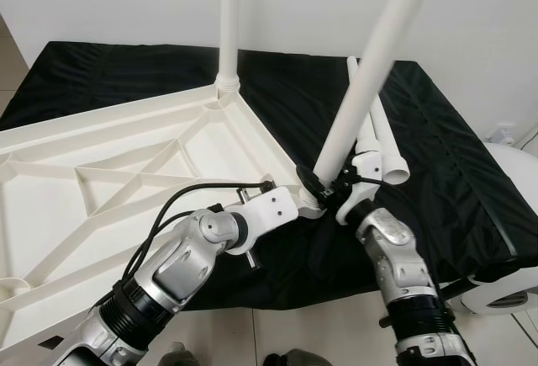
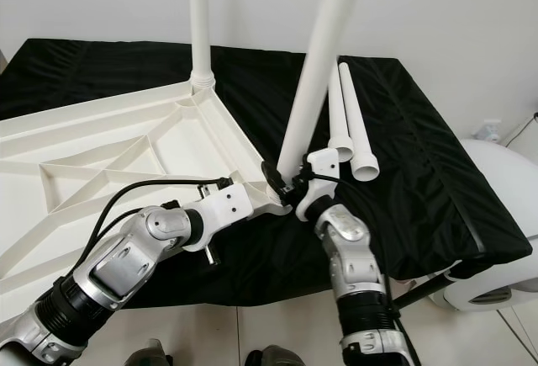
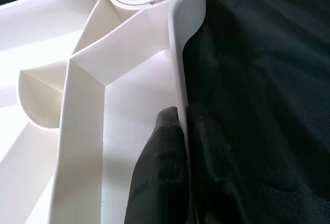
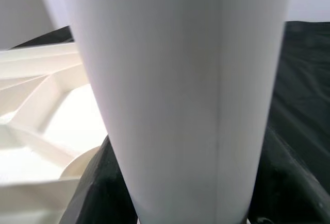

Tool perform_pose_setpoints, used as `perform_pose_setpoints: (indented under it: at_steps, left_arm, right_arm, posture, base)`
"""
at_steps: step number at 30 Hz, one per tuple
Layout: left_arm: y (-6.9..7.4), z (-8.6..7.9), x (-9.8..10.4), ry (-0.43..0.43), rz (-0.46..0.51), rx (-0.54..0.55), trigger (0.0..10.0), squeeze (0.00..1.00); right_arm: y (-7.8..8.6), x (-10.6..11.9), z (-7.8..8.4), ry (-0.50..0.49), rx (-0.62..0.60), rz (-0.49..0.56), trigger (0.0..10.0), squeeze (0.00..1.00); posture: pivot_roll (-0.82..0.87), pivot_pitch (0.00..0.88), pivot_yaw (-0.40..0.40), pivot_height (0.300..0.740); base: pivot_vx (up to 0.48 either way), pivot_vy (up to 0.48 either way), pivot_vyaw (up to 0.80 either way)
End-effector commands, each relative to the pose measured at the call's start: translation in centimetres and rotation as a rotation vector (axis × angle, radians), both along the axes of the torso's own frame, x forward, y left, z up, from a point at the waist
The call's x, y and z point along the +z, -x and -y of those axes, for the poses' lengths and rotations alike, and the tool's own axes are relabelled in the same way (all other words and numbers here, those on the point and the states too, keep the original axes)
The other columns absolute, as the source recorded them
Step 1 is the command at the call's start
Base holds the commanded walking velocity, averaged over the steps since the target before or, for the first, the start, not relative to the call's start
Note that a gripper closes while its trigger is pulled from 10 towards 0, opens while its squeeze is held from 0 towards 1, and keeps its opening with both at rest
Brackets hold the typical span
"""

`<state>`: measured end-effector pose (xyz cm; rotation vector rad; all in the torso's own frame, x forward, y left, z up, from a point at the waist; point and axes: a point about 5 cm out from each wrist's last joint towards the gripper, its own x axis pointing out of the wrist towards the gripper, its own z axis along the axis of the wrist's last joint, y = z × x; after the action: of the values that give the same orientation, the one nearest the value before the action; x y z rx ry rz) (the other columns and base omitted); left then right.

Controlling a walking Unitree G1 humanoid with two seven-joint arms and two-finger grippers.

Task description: Building children table

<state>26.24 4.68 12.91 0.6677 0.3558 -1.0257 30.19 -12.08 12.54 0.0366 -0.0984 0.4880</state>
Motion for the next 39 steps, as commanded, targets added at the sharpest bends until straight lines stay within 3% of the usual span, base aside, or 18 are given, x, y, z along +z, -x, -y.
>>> perform_pose_setpoints:
  at_steps: [1,5,7,10,19,20,21,22,32,36,37,38,39]
  left_arm:
    - [0.2,1.3,1.0,0.028,0.071,-0.057,10.0,0.0]
    - [0.1,1.3,0.9,0.027,0.069,-0.057,10.0,0.0]
    - [0.0,1.1,0.7,0.023,0.068,-0.056,10.0,0.0]
    - [-0.1,1.0,0.8,0.019,0.07,-0.055,10.0,0.0]
    - [-0.5,0.8,1.1,0.02,0.08,-0.042,10.0,0.0]
    - [-0.5,0.8,1.1,0.02,0.08,-0.039,10.0,0.0]
    - [-0.5,0.8,1.1,0.02,0.08,-0.039,10.0,0.0]
    - [-0.5,0.7,1.0,0.021,0.079,-0.037,10.0,0.0]
    - [-0.6,0.6,1.1,0.027,0.079,-0.025,10.0,0.0]
    - [-0.5,0.5,0.9,0.022,0.077,-0.021,10.0,0.0]
    - [-0.5,0.5,0.9,0.019,0.076,-0.021,10.0,0.0]
    - [-0.5,0.5,0.9,0.017,0.076,-0.02,10.0,0.0]
    - [-0.5,0.5,0.9,0.016,0.077,-0.019,10.0,0.0]
  right_arm:
    - [0.3,-0.1,-1.9,-0.005,0.019,-0.008,10.0,0.0]
    - [0.3,-0.2,-2.3,-0.021,-0.056,-0.026,10.0,0.0]
    - [-0.1,-0.3,-2.3,-0.048,-0.189,-0.061,10.0,0.0]
    - [-0.1,-0.2,-2.3,-0.043,-0.257,-0.069,10.0,0.0]
    - [-0.2,-0.1,-2.0,-0.053,-0.284,-0.084,10.0,0.0]
    - [-0.2,0.0,-2.2,-0.068,-0.282,-0.089,10.0,0.13]
    - [-0.2,0.0,-2.2,-0.068,-0.282,-0.089,10.0,0.13]
    - [-0.2,0.0,-2.3,-0.081,-0.277,-0.094,10.0,1.0]
    - [-0.2,0.7,-2.4,-0.082,-0.247,-0.062,10.0,1.0]
    - [-0.1,0.9,-1.6,-0.094,-0.201,-0.043,10.0,1.0]
    - [-0.1,1.1,-1.1,-0.085,-0.177,-0.025,10.0,0.71]
    - [0.0,1.1,-0.7,-0.084,-0.134,-0.018,10.0,0.0]
    - [0.0,1.1,-0.4,-0.083,-0.107,-0.014,10.0,0.0]
  posture:
    - [0.04,0.0,-0.091,0.74]
    - [0.04,0.0,-0.084,0.74]
    - [0.04,0.0,-0.074,0.74]
    - [0.04,0.0,-0.07,0.74]
    - [0.05,0.0,-0.073,0.74]
    - [0.05,0.0,-0.073,0.74]
    - [0.05,0.0,-0.073,0.74]
    - [0.05,0.0,-0.075,0.74]
    - [0.06,0.0,-0.079,0.74]
    - [0.06,0.0,-0.078,0.74]
    - [0.06,0.0,-0.08,0.74]
    - [0.06,0.0,-0.079,0.74]
    - [0.06,0.0,-0.079,0.74]
  base:
    - [0.0,0.0,0.0]
    - [0.0,0.0,0.0]
    - [0.0,0.0,0.0]
    - [0.0,0.0,0.0]
    - [0.0,0.0,0.0]
    - [0.0,0.0,0.0]
    - [0.0,0.0,0.0]
    - [0.0,0.0,0.0]
    - [0.0,0.0,0.0]
    - [0.0,0.0,0.0]
    - [0.0,0.0,0.0]
    - [0.0,0.0,0.0]
    - [0.0,0.0,0.0]
